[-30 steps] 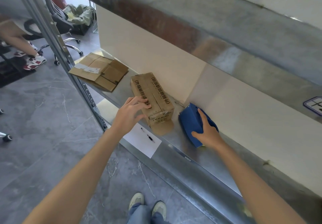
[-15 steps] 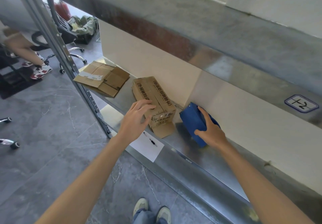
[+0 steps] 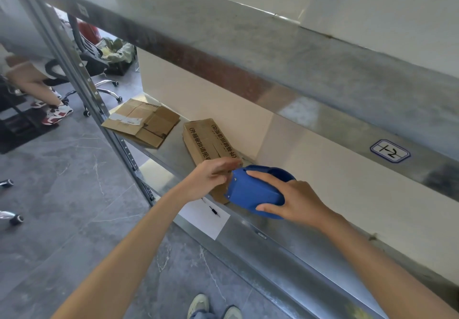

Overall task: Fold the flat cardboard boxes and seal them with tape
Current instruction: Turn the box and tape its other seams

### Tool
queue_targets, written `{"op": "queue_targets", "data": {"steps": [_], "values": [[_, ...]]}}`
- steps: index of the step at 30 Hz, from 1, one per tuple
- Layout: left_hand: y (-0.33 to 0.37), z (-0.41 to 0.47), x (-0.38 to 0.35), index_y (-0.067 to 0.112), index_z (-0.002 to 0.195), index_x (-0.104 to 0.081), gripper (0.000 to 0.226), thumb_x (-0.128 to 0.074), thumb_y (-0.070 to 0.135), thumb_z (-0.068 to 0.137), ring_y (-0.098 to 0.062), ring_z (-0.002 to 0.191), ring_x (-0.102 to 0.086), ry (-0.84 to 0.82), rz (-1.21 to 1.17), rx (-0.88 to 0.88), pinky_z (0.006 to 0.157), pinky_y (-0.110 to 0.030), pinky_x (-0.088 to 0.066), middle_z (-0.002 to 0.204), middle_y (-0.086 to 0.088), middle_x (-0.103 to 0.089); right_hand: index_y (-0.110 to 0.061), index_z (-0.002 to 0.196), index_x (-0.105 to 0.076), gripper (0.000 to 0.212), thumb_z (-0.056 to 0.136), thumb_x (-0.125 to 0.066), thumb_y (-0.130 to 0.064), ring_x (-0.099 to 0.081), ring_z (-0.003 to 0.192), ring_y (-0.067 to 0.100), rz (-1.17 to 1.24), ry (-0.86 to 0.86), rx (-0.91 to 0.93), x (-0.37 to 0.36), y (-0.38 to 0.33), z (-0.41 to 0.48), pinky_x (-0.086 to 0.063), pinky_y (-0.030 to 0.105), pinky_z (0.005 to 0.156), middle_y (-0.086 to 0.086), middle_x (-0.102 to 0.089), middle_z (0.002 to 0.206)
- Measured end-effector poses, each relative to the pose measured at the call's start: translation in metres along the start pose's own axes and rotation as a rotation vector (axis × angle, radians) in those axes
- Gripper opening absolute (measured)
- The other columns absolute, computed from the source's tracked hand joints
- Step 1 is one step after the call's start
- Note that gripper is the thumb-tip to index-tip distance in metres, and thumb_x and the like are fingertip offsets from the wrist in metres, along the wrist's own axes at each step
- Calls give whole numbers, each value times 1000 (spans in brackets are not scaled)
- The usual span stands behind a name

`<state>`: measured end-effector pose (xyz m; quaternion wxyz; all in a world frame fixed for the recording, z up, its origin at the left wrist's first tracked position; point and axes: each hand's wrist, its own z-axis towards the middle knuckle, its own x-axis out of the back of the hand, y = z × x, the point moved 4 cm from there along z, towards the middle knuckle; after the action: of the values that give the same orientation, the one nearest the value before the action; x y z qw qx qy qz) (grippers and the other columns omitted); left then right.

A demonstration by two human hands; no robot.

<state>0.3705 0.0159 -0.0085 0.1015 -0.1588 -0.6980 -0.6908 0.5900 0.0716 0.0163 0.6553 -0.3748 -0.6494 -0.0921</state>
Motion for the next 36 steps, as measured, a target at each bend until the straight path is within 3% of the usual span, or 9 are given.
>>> {"op": "queue_targets", "data": {"steps": [4,8,14,19,23,26,29,32,36], "values": [[-6,-9,1,9,113,-67,46,-47,-22,86,-12,109,-65,35,-77,25,92,-25,-50,114,-2,-70,-77,135,-1,76,85,-57,-67,-54,64,3,-13,-23,53,-2,-9,0,-47,22,73,-14,-68,99],[-11,-14,2,13,93,-70,33,-56,-16,86,-9,89,-67,90,-102,62,81,-23,-52,92,3,-71,-77,134,2,75,87,-55,-67,-46,55,-3,-59,-39,103,-3,-17,2,-35,15,64,-16,-63,83],[-17,-20,3,14,92,-67,29,-57,-13,88,-12,92,-67,130,-171,100,81,-26,-55,92,5,-71,-74,137,0,74,87,-54,-67,-46,57,-1,-56,-45,132,-3,-22,3,-32,13,63,-18,-56,73],[-19,-19,2,18,85,-65,40,-52,-20,84,-10,85,-67,161,-132,125,70,-24,-54,83,14,-69,-76,136,7,75,87,-49,-70,-56,63,10,-51,-53,141,-6,-23,6,-46,21,69,-6,-68,87],[-19,-17,4,14,87,-63,33,-57,-18,84,-13,86,-65,190,-87,126,77,-28,-56,89,1,-67,-74,137,8,74,88,-47,-70,-56,62,11,-58,-58,154,-6,-25,7,-46,20,66,-4,-68,85],[-16,-17,7,17,84,-62,37,-58,-20,81,-11,82,-62,217,-56,103,74,-21,-52,86,1,-65,-71,140,5,73,90,-48,-68,-55,60,11,-41,-52,151,-5,-26,7,-49,24,67,-3,-67,82],[-14,-17,10,14,83,-60,37,-56,-23,82,-12,80,-61,251,-43,78,75,-22,-50,85,-1,-64,-70,142,-3,69,92,-50,-64,-53,58,12,33,-52,149,-3,-29,8,-47,22,62,-2,-63,76],[-13,-19,15,10,82,-59,35,-56,-25,82,-13,77,-63,300,-96,68,76,-26,-52,83,-8,-65,-73,140,-7,68,92,-54,-61,-50,57,9,95,-41,152,3,-29,7,-41,19,57,-12,-57,69],[-13,-26,20,9,81,-59,25,-66,-16,83,-7,71,-63,350,-157,43,74,-18,-50,74,3,-65,-73,141,-9,69,92,-56,-58,-50,62,-1,92,-55,167,11,-30,8,-39,14,60,-39,-51,73]]}}
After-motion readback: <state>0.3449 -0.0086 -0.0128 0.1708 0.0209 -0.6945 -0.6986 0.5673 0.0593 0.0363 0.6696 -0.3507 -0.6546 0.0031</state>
